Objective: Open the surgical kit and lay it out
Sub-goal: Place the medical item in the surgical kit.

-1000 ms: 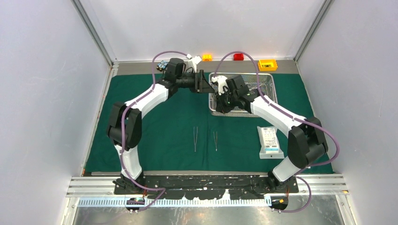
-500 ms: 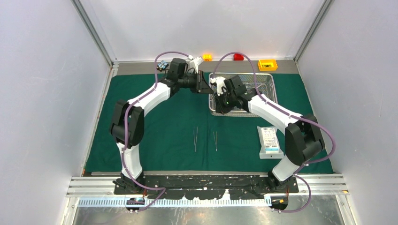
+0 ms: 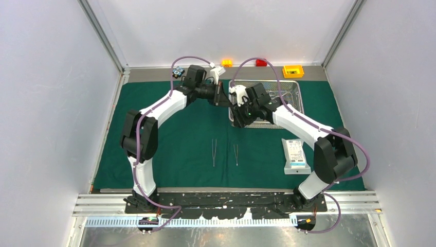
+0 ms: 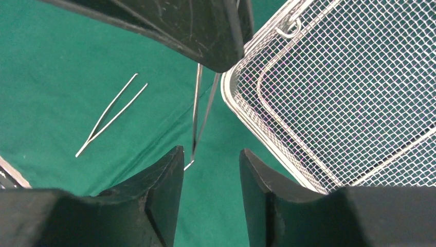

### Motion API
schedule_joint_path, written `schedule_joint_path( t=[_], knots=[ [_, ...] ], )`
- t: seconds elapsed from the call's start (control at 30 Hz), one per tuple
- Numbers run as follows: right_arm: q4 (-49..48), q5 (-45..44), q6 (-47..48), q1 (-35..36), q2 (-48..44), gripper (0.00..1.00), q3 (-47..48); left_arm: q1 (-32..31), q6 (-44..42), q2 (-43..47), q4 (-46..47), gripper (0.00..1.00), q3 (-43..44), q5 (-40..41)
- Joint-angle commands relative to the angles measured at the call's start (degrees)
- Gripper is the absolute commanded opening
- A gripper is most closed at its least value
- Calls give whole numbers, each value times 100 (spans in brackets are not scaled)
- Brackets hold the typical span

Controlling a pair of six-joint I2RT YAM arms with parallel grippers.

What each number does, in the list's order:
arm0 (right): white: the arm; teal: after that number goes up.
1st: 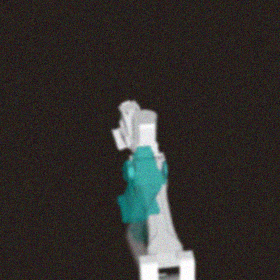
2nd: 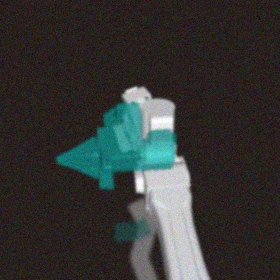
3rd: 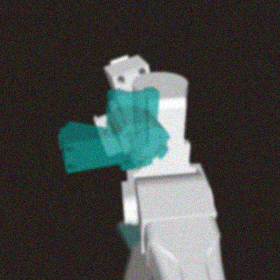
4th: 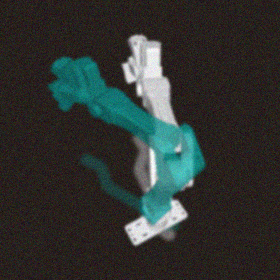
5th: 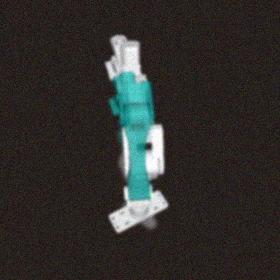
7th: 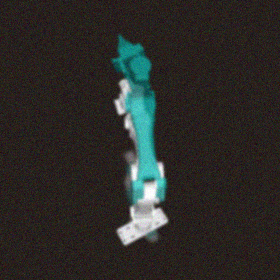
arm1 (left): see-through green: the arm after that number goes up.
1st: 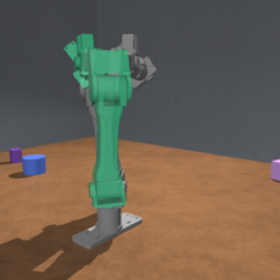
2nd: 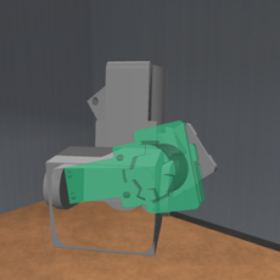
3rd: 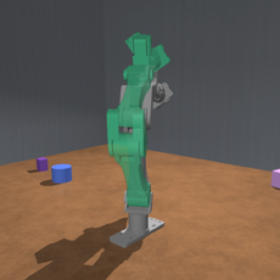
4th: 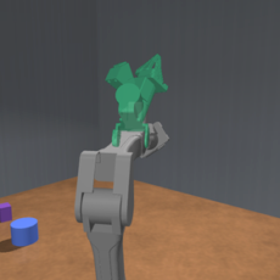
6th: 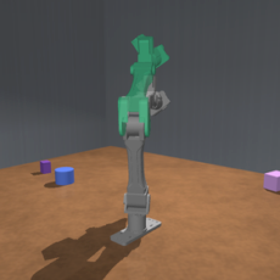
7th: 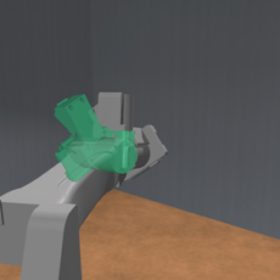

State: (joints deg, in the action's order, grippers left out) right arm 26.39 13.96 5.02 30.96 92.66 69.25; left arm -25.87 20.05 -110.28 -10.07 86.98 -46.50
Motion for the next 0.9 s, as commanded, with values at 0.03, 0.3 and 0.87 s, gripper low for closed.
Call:
schedule_joint_path(
  t=[0.03, 0.3, 0.87],
  knots=[
    [96, 426, 566, -70, -780, 54, -218, -15, -1274, 200, -745, 0, -180, -721],
    [175, 899, 732, -493, -1138, 55, -387, -19, -2381, 332, -1489, 0, -981, -1661],
    [46, 924, 737, -675, -1079, 54, -542, -199, -3046, -579, -1786, 0, -1183, -2190]
  ],
)
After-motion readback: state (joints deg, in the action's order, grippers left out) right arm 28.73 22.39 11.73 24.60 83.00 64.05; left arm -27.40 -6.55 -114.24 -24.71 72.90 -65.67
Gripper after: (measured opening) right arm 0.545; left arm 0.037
